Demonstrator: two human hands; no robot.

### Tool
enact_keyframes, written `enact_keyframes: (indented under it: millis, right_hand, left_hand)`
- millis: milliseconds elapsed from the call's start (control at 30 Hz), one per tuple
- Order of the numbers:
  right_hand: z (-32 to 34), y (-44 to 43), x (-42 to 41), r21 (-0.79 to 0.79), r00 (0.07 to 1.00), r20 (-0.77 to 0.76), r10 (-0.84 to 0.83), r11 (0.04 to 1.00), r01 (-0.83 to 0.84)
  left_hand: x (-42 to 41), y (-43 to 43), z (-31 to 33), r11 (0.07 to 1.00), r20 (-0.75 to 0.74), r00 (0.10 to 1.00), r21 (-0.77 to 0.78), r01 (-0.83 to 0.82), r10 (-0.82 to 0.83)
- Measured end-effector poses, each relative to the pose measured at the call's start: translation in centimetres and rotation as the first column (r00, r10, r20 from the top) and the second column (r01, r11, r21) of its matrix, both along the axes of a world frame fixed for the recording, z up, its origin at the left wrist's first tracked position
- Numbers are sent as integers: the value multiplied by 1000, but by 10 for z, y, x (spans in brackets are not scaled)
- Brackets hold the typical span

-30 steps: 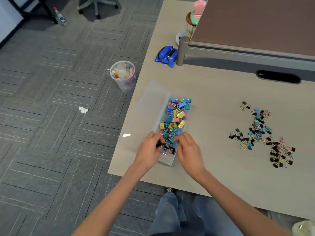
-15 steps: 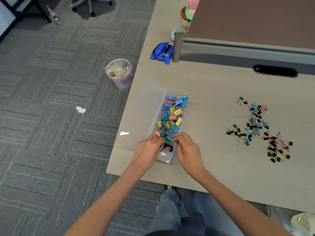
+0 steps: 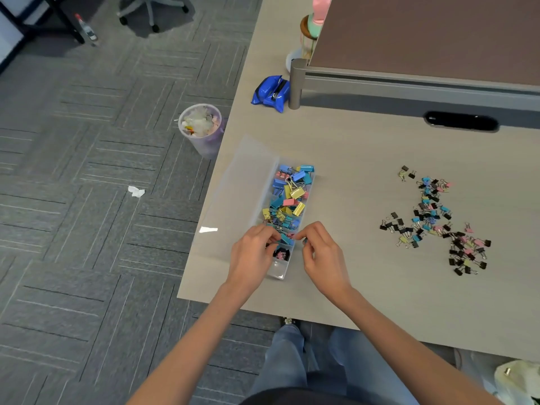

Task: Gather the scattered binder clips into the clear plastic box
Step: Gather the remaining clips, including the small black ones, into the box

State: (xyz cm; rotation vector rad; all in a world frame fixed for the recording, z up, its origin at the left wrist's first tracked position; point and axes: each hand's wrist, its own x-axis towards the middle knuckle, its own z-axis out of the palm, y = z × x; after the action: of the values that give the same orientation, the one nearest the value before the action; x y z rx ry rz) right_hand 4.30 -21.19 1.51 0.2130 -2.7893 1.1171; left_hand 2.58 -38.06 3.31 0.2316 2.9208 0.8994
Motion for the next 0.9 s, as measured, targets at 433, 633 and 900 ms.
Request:
enact_keyframes:
  millis: [433, 633, 900]
  right_hand:
    - [2, 101, -3, -11, 969, 8, -247, 969, 247]
    - [-1, 175, 8, 9, 933, 27, -358, 934, 358]
    - [-27, 271, 36, 61, 882, 156, -445, 895, 441]
  left_hand:
    - [-27, 121, 3, 979, 44, 985, 124, 160, -167]
    - [-32, 191, -10, 970, 118, 968, 126, 206, -221]
    - [-30, 275, -30, 957, 151, 947, 96, 273, -285]
